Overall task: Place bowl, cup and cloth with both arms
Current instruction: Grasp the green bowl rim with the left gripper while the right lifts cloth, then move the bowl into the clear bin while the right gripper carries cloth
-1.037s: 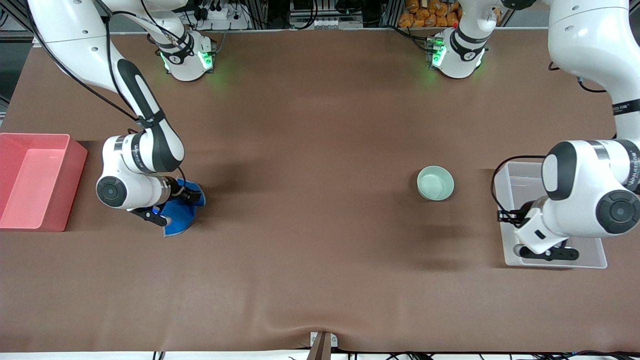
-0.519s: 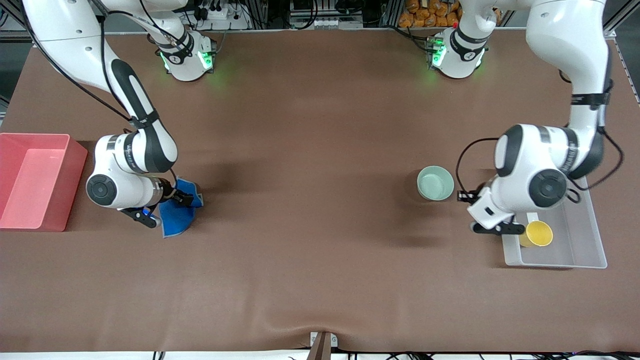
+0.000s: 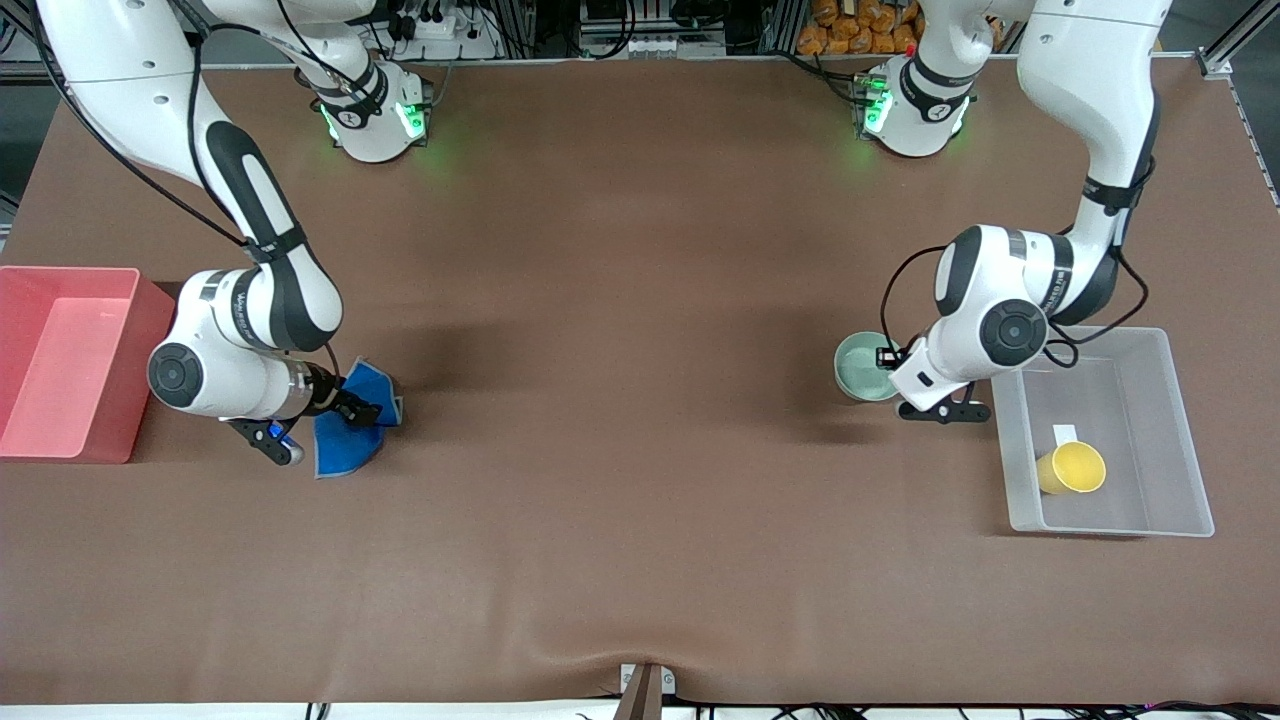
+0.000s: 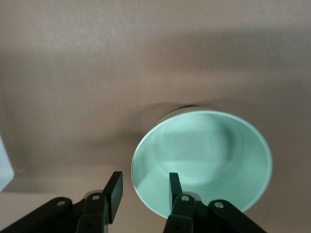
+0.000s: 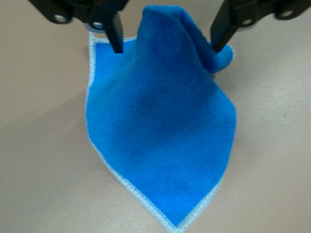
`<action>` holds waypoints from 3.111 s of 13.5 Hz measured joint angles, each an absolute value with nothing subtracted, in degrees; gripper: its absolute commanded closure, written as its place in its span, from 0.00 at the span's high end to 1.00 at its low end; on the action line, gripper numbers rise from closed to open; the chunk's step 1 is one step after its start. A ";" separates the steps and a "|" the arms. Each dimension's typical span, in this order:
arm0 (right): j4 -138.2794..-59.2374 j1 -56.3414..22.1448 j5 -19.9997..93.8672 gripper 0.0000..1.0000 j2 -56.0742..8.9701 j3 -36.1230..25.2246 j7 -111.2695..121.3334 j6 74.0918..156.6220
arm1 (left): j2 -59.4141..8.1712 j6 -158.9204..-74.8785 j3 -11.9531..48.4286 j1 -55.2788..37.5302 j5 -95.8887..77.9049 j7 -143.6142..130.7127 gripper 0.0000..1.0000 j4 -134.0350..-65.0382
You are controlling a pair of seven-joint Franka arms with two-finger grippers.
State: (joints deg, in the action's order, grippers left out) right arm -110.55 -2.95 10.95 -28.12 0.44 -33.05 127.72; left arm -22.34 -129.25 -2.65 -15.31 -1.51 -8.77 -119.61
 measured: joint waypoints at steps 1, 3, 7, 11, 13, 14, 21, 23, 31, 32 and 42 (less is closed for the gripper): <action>-110.55 -2.95 11.28 0.54 -28.12 0.44 -33.11 128.29 | -22.35 -131.30 -2.65 -15.29 -1.51 -8.78 0.39 -121.21; -110.54 -2.85 11.47 0.32 -28.13 0.44 -33.25 128.92 | -22.34 -132.91 -2.65 -15.29 -1.51 -8.80 0.22 -122.69; -110.27 -1.21 11.62 0.00 -28.12 0.39 -33.35 129.31 | -22.31 -133.18 -2.65 -15.04 -1.51 -8.85 0.00 -122.89; -109.45 0.14 11.61 0.00 -26.19 0.39 -33.22 129.31 | -21.05 -132.82 -2.75 -14.52 -1.51 -8.86 0.00 -121.36; -109.04 0.66 10.85 0.00 -22.72 0.38 -32.78 128.87 | -20.90 -128.13 -3.21 -13.27 -1.51 -8.86 0.00 -117.17; -108.97 0.83 8.84 0.00 -20.85 0.37 -31.72 128.57 | -20.76 -124.16 -3.30 -12.06 -1.51 -8.80 0.00 -114.02; -106.74 3.54 -4.83 0.00 -10.91 0.27 -18.23 115.34 | -19.58 -108.85 -3.56 -0.33 -1.48 -0.53 0.00 -98.40; -106.21 5.68 -6.07 0.00 -7.96 0.16 -13.73 111.96 | -19.59 -108.84 -3.66 3.65 -1.47 4.67 0.00 -98.33; -101.52 25.98 -6.71 0.00 -3.98 -0.25 17.36 103.76 | -22.23 -108.74 -3.78 13.06 -0.82 13.01 0.00 -97.59; -101.54 28.79 -6.72 0.00 -4.53 -0.30 19.70 104.29 | -23.15 -108.77 -3.74 13.06 -0.78 13.49 0.00 -97.19; -101.80 41.42 -6.73 0.00 -25.78 -0.33 24.40 122.20 | -29.92 -114.87 -3.80 15.49 0.86 16.71 0.00 -96.03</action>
